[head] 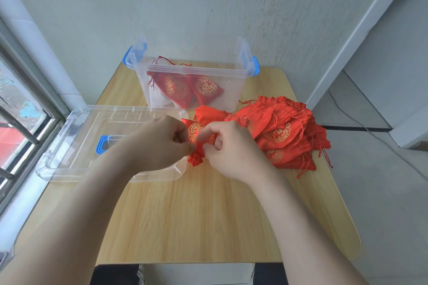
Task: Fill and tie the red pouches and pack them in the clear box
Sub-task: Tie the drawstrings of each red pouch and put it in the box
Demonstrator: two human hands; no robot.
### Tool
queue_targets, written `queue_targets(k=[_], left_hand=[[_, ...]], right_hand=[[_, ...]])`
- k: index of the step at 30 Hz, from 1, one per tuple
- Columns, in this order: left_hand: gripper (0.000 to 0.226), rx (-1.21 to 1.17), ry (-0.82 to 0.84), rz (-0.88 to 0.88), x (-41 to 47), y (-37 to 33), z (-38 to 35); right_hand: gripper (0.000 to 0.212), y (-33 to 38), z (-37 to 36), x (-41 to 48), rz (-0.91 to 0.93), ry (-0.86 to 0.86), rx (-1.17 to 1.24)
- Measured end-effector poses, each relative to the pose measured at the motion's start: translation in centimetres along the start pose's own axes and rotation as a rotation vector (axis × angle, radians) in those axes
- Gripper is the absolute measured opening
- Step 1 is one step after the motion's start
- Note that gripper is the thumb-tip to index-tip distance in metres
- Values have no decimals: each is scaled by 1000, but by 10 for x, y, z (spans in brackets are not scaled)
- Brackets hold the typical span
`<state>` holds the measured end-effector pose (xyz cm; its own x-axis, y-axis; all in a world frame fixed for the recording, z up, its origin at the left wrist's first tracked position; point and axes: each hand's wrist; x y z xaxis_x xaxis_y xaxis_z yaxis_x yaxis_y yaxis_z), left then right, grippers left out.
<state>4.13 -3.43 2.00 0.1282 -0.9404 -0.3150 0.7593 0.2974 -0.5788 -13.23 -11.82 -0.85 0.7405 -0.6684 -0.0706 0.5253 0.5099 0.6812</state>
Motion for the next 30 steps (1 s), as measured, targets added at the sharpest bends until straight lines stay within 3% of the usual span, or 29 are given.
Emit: queue_targets(k=[3,8,15,19,23,30], left_hand=[[32,-11,-2,12,-3,-4,-2],[34,-222,64,82,-3,1,3],[32,-66,-10,34,-1,-1,-4],[44,-78,-14,-2,0,-2,-11],[64,-299,-8,91,3,-5,-15],[39,-758,-29,177,9,-6,-23]], right_hand=[[13,-2,-1,0,-22,18,19],[17,-2,5,-2,-30,45,91],[14,0,5,-1,-62,2,91],[9,3,8,-4,-39,60,36],[6,4,8,-5,-59,108,35],[16,3,11,-4,-56,115,83]])
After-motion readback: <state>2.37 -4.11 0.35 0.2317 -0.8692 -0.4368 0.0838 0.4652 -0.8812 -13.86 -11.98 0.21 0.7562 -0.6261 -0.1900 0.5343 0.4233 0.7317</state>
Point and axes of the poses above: each hand's wrist, its own x-axis towards the middle knuckle, its own z-axis out of the back of the hand, y = z × x, and after that the axes turned 10 degrees about y, right-handed
